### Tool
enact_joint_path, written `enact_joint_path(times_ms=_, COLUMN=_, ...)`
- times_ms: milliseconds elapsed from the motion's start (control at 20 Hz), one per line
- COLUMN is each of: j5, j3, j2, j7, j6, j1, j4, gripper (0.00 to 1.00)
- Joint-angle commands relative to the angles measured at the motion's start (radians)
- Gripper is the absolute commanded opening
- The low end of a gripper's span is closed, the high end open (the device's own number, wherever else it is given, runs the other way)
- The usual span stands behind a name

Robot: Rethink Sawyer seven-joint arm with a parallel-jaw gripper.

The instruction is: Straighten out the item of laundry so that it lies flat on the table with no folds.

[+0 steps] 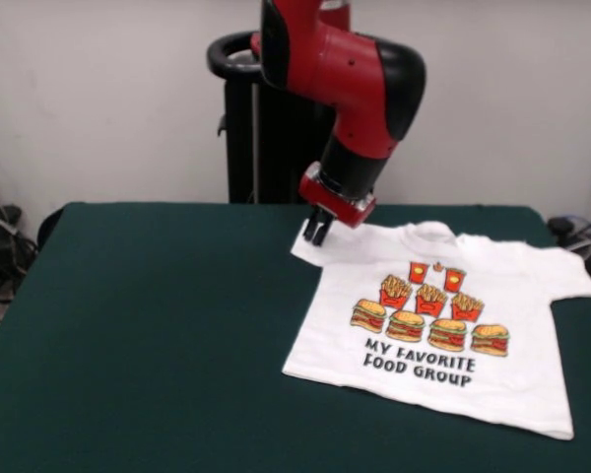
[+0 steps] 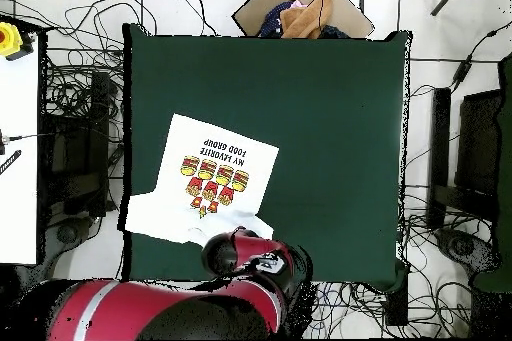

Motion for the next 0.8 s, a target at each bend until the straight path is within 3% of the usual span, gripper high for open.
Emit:
enact_joint_path(times_ms=50, j5=0.09, j3=0.029, j2=0.119, j7=0.167, j6=-0.047, j1=0.049, j4=-0.145, gripper=0.0)
enact_joint_path(times_ms=450, j5=0.144, j3=-0.101, j2=0.147, j7=0.186, j6=0.033, j1=0.168, j4=-0.171, gripper=0.0)
enact_joint_path(times_ms=800, j5=0.154, j3=-0.098, j2=0.142, j7=0.162, j6=0.042, j1=0.162, j4=-0.167, gripper=0.0)
